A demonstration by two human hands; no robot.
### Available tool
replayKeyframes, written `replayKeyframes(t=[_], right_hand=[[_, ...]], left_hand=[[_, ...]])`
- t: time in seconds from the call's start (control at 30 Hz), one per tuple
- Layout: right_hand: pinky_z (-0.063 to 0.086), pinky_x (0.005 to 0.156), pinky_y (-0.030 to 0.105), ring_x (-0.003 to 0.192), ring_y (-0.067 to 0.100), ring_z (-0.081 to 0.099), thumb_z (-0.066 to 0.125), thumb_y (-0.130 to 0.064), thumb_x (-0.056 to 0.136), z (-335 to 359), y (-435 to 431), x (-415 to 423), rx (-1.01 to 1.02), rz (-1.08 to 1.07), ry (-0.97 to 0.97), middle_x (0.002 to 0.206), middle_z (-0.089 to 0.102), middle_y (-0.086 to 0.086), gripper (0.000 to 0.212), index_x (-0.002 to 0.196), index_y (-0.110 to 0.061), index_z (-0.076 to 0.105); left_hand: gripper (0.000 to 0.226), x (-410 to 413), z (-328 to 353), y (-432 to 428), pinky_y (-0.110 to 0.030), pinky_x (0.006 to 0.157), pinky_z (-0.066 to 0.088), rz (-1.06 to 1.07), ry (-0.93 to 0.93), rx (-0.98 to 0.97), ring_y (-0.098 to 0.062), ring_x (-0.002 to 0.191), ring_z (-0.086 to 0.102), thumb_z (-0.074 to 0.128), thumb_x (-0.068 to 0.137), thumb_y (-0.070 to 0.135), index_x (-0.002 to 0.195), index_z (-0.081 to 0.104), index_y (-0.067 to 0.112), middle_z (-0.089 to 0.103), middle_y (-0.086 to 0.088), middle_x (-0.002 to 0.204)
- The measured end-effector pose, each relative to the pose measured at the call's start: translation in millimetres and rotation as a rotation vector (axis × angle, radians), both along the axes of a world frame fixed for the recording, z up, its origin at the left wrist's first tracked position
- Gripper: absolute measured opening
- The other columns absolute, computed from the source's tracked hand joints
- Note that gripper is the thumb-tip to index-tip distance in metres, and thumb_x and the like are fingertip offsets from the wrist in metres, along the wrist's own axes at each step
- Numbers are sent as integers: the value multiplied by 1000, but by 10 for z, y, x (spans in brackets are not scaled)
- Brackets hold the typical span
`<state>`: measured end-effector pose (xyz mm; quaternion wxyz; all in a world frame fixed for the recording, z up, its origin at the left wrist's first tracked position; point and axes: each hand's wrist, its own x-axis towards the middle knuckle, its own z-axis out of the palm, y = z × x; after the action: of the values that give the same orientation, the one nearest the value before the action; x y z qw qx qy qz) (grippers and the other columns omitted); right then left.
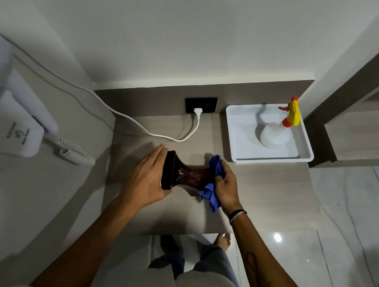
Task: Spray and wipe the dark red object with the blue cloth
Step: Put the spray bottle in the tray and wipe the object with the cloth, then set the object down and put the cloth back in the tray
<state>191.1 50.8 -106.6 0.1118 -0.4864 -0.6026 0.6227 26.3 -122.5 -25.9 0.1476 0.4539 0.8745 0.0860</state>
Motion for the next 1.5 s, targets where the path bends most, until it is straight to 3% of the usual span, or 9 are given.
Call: replayKeyframes(t=[0.1,0.2,0.4,0.67,0.83,0.97,1.1,1.23,1.5], right_hand=[[30,122,3,155,12,45,42,19,97,192,-264,47,400,160,-2,175,31,16,78,170,-5,28],[58,112,30,139,20,63,39,0,103,371,-742,-4,426,428,205,173,37,14,79,174,-26,18],[17,140,47,170,32,-15,58,14,94,-54,-506,201,717,677,-248,179,-27,6,108,173,-15,-9],[11,140,36,172,24,-1,38,-3,93,310,-1007,-15,513,586,243,185,-9,3,95,175,-24,-5],[15,139,50,171,26,-9,48,12,98,43,-455,260,484,554,-151,182,-15,6,92,173,-15,2],[55,118,47,149,31,56,44,-3,106,328,-732,-1,425,465,103,179,20,14,77,174,-30,19],[13,140,40,172,26,5,45,0,96,224,-834,-60,546,568,185,184,-8,3,94,175,-19,-2],[21,138,49,170,33,14,58,13,97,-20,-269,325,485,654,-159,182,12,14,87,172,-5,18],[37,102,-8,115,-8,54,45,22,89,343,630,442,626,373,-67,162,40,0,82,167,-3,37]], left_hand=[[117,52,-28,9,-46,111,47,49,-25,95,-38,134,56,98,58,33,158,40,11,56,-15,149],[101,130,-86,40,-40,101,49,55,3,204,-38,116,63,94,52,29,140,48,13,65,-15,130],[113,119,-100,-52,-45,106,50,86,-19,158,-40,125,59,101,50,28,148,51,3,62,-19,138],[95,234,-41,72,-41,106,46,120,-26,191,-38,119,62,94,53,21,140,58,4,66,-17,131],[111,242,-11,-12,-49,104,52,157,-35,131,-43,122,60,100,49,26,147,52,1,62,-20,136],[103,289,30,119,-45,103,52,122,-27,162,-42,117,62,94,50,27,142,54,4,65,-19,132],[98,208,74,113,-49,102,52,111,-17,153,-41,117,60,91,53,31,141,57,3,65,-18,131],[112,131,127,90,-51,103,52,25,63,30,-40,123,57,98,50,32,149,52,8,61,-17,136],[117,340,108,448,-55,111,49,-66,140,15,-40,119,60,100,42,37,146,55,9,61,-15,131]])
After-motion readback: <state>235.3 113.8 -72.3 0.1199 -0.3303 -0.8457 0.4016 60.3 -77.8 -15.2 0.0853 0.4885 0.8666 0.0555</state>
